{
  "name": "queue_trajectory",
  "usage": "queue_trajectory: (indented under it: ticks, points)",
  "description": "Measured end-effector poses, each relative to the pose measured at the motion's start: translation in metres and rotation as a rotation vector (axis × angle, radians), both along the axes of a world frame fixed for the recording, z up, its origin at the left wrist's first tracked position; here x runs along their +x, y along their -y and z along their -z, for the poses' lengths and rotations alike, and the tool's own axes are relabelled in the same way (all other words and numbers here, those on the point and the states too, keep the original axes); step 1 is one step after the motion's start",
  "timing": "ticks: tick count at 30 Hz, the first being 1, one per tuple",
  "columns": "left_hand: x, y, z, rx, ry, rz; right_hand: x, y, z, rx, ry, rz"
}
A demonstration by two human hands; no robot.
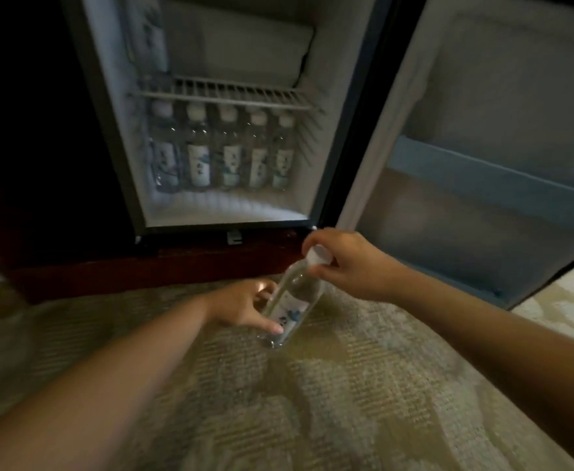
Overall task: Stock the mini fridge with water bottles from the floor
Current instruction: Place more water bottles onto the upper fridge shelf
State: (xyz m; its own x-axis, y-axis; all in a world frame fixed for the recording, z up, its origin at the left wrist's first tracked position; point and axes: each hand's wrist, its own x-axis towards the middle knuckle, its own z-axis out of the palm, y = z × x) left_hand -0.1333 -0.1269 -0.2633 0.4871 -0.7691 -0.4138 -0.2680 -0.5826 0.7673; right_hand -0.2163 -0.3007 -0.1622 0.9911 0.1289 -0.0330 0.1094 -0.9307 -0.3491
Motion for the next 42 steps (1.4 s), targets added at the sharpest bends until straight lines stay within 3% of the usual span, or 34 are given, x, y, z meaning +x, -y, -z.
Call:
queue_trajectory:
  ticks: [5, 9, 16, 20, 28, 36, 39, 42]
  points:
    - [0.018, -0.030, -0.049, -0.130, 0.052, -0.125, 0.043, -0.028, -0.044, 0.026, 0.091, -0.070]
    - [0.036, -0.045, -0.077, -0.266, 0.164, -0.319, 0.073, -0.035, -0.076, 0.113, 0.166, -0.007]
    - [0.057, -0.047, -0.120, -0.480, 0.195, -0.625, 0.117, -0.053, -0.105, 0.616, 0.329, 0.237]
    - [0.068, -0.042, -0.135, -0.554, 0.178, -0.763, 0.137, -0.070, -0.102, 0.835, 0.240, 0.337]
    - [0.096, -0.054, -0.145, -0.542, 0.195, -0.883, 0.171, -0.089, -0.094, 0.788, -0.040, 0.346]
    - [0.124, -0.054, -0.140, -0.826, 0.128, -1.016, 0.213, -0.117, -0.099, 0.865, 0.073, 0.311]
    - [0.135, -0.051, -0.142, -0.879, 0.227, -1.019, 0.232, -0.117, -0.107, 0.965, 0.100, 0.415]
    - [0.143, -0.042, -0.141, -0.809, 0.374, -1.027, 0.256, -0.109, -0.115, 1.042, 0.129, 0.517]
